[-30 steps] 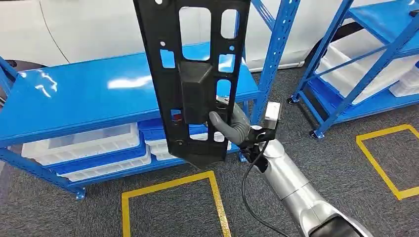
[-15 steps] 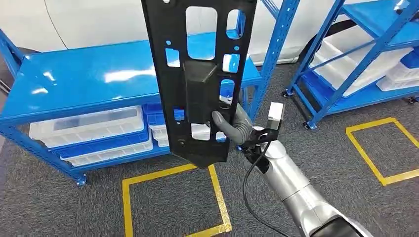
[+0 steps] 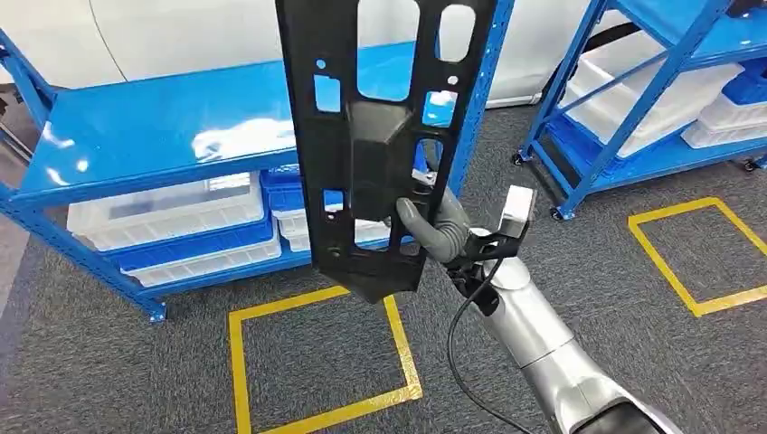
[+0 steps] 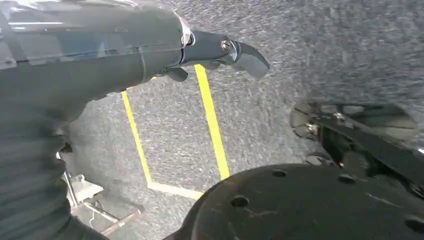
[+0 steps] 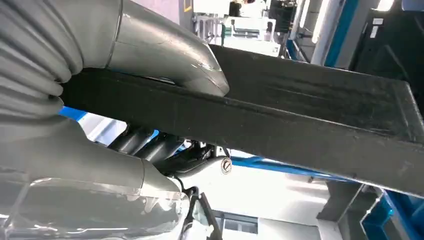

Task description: Take the parts from the cabinet and place them on the table.

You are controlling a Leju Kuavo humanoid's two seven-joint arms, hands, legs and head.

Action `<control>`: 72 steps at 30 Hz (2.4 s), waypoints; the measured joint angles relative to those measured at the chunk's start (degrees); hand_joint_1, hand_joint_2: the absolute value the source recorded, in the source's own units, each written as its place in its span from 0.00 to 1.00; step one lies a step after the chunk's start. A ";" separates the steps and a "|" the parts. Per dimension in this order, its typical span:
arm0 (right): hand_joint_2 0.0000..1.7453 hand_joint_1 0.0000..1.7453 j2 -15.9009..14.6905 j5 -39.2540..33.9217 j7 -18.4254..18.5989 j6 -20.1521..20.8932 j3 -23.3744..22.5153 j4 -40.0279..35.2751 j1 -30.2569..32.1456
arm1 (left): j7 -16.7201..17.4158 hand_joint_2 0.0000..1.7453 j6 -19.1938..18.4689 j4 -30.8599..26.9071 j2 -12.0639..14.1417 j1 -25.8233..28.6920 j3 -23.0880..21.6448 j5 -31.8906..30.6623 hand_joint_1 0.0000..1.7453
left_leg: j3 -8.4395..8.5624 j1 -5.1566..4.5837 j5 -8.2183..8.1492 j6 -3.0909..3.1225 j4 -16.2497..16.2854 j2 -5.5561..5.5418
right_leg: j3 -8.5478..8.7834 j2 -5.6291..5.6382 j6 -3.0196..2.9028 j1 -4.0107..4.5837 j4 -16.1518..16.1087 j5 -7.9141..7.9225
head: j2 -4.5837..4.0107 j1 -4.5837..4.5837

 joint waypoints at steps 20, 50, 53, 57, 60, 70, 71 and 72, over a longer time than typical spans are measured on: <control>1.00 1.00 -1.31 0.20 1.64 0.29 -3.82 -4.89 1.01 | -0.94 1.00 3.56 0.00 -1.14 0.01 -0.02 -0.94 0.00 | 0.15 -1.35 4.70 3.39 -11.91 -0.25 | 5.00 0.17 -1.93 2.98 1.20 -6.18 | 0.00 0.02; 1.00 1.00 -1.09 -4.31 5.99 0.41 -3.98 -3.32 1.23 | -1.46 1.00 3.82 0.00 -0.87 0.84 0.00 -0.96 0.00 | 5.09 -0.17 0.10 3.28 -12.17 3.57 | 0.03 -1.75 2.10 0.35 5.03 -2.54 | 0.00 0.02; 1.00 1.00 -1.16 -4.39 5.83 0.48 -3.98 -3.32 1.24 | -1.49 1.00 3.82 0.00 -0.87 0.93 0.00 -0.85 0.00 | 5.13 -0.47 0.12 2.90 -12.15 3.86 | 1.03 -3.70 1.67 0.97 2.33 -3.37 | 0.00 0.02; 1.00 1.00 -1.40 -4.65 4.83 0.79 -3.82 -2.36 2.91 | -1.51 1.00 3.65 0.00 -0.79 0.93 0.46 -0.74 0.00 | 3.24 -0.41 -3.12 0.85 -8.19 1.14 | 0.61 -0.30 -1.01 0.67 1.05 -1.48 | 0.00 0.00; 1.00 1.00 -0.90 -4.26 4.79 0.98 -3.41 -1.90 3.39 | -1.81 1.00 3.50 0.00 -0.76 0.51 0.81 -0.68 0.00 | -2.55 -0.48 -8.31 0.61 4.85 0.18 | 0.32 1.52 -1.46 1.08 1.09 -1.24 | 0.00 0.00; 1.00 1.00 -1.12 -4.13 4.61 1.01 -3.02 -1.99 4.27 | -1.92 1.00 3.19 0.00 -0.87 0.41 0.85 -1.18 0.00 | 5.36 0.00 0.54 2.76 -13.04 -2.49 | -1.27 8.31 0.72 1.25 2.17 -0.79 | 0.00 0.00; 1.00 1.00 -1.29 -4.17 4.55 1.01 -3.02 -2.14 4.40 | -1.79 1.00 3.19 0.00 -0.81 0.52 0.85 -1.31 0.00 | 5.62 0.06 0.73 3.04 -13.42 -1.63 | -1.56 5.60 0.94 1.26 3.10 -1.47 | 0.00 0.02; 1.00 1.00 -1.44 -4.20 4.52 1.01 -3.02 -2.21 4.30 | -1.79 1.00 3.19 0.00 -0.81 0.56 0.85 -1.33 0.00 | 5.61 0.05 0.75 3.33 -13.52 -0.93 | -2.72 3.01 1.38 1.28 5.55 -3.26 | 0.00 0.02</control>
